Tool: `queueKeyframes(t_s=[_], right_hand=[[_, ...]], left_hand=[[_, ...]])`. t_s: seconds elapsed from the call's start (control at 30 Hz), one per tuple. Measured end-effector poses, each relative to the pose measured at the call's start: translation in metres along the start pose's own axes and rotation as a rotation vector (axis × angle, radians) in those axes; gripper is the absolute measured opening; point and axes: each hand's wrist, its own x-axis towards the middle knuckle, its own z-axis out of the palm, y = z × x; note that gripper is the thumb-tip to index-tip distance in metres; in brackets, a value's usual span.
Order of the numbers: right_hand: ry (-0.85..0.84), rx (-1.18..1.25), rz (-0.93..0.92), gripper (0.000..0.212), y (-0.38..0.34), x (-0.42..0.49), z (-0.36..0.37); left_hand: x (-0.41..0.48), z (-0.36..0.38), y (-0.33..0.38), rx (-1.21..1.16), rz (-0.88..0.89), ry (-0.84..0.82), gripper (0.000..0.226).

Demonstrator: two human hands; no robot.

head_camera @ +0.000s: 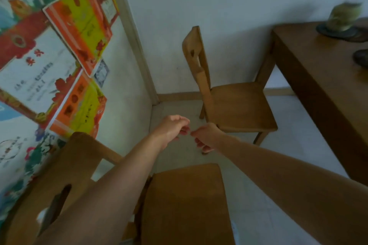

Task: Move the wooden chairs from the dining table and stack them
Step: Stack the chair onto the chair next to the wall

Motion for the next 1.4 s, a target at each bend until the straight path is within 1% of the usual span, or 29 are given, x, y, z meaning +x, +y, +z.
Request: queueKeyframes(t_s=[0.03, 0.1, 0.17, 0.23, 0.37, 0.47, 0.53, 0.57, 0.63, 0.67, 0.7, 0.73, 0.77, 0.8, 0.87, 0.97, 1.03, 1.1, 1.2, 1.4], right_hand=[[-0.002, 0.016, -0.008, 0.019, 0.001, 0.010, -0.018], [0.001, 0.039, -0.025, 0.026, 0.001, 0.032, -0.052], [0.029, 0.035, -0.005, 0.031, 0.001, 0.054, -0.081], [0.062, 0.051, 0.028, 0.030, -0.004, 0.073, -0.101], [0.077, 0.077, 0.021, 0.032, -0.022, 0.115, -0.129], [0.062, 0.090, -0.041, 0.031, -0.041, 0.142, -0.139], [0.055, 0.065, -0.088, 0.046, -0.054, 0.160, -0.140], [0.061, 0.053, -0.109, 0.054, -0.061, 0.167, -0.139], [0.079, 0.015, -0.182, 0.058, -0.071, 0.180, -0.133], [0.084, -0.008, -0.217, 0.059, -0.075, 0.187, -0.129], [0.080, -0.043, -0.247, 0.064, -0.079, 0.193, -0.123], [0.077, -0.083, -0.267, 0.070, -0.082, 0.200, -0.116], [0.076, -0.125, -0.281, 0.074, -0.083, 0.207, -0.108], [0.074, -0.161, -0.295, 0.073, -0.084, 0.211, -0.103], [0.104, -0.193, -0.325, 0.060, -0.083, 0.221, -0.093], [0.228, -0.256, -0.364, 0.044, -0.085, 0.232, -0.080], [0.338, -0.299, -0.342, 0.030, -0.085, 0.233, -0.075], [0.403, -0.336, -0.321, 0.022, -0.083, 0.232, -0.076], [0.433, -0.387, -0.323, 0.022, -0.084, 0.232, -0.074], [0.437, -0.437, -0.363, 0.019, -0.090, 0.232, -0.049]], left_hand=[[0.012, 0.008, 0.009, -0.021, -0.003, 0.006, 0.017], [0.037, 0.024, 0.027, -0.068, -0.012, 0.007, 0.016], [0.061, 0.038, 0.041, -0.111, -0.023, 0.016, 0.015], [0.082, 0.046, 0.053, -0.155, -0.042, 0.038, 0.015], [0.127, 0.051, 0.077, -0.260, -0.093, 0.111, 0.016], [0.159, 0.047, 0.091, -0.268, -0.124, 0.181, 0.028], [0.180, 0.042, 0.097, -0.251, -0.137, 0.235, 0.040], [0.190, 0.038, 0.100, -0.239, -0.138, 0.261, 0.053], [0.209, 0.033, 0.104, -0.204, -0.141, 0.298, 0.080], [0.220, 0.031, 0.105, -0.173, -0.140, 0.302, 0.086], [0.227, 0.031, 0.108, -0.146, -0.140, 0.301, 0.085], [0.237, 0.030, 0.109, -0.128, -0.143, 0.292, 0.078], [0.246, 0.029, 0.110, -0.125, -0.143, 0.281, 0.067], [0.251, 0.027, 0.112, -0.133, -0.142, 0.280, 0.056], [0.262, 0.020, 0.112, -0.177, -0.154, 0.265, 0.041], [0.272, 0.009, 0.110, -0.243, -0.188, 0.205, 0.040], [0.276, 0.006, 0.112, -0.197, -0.173, 0.198, 0.029], [0.278, 0.008, 0.115, -0.095, -0.109, 0.240, 0.014], [0.280, 0.004, 0.117, -0.005, -0.059, 0.274, 0.011], [0.274, -0.019, 0.103, 0.040, -0.048, 0.270, 0.014]])
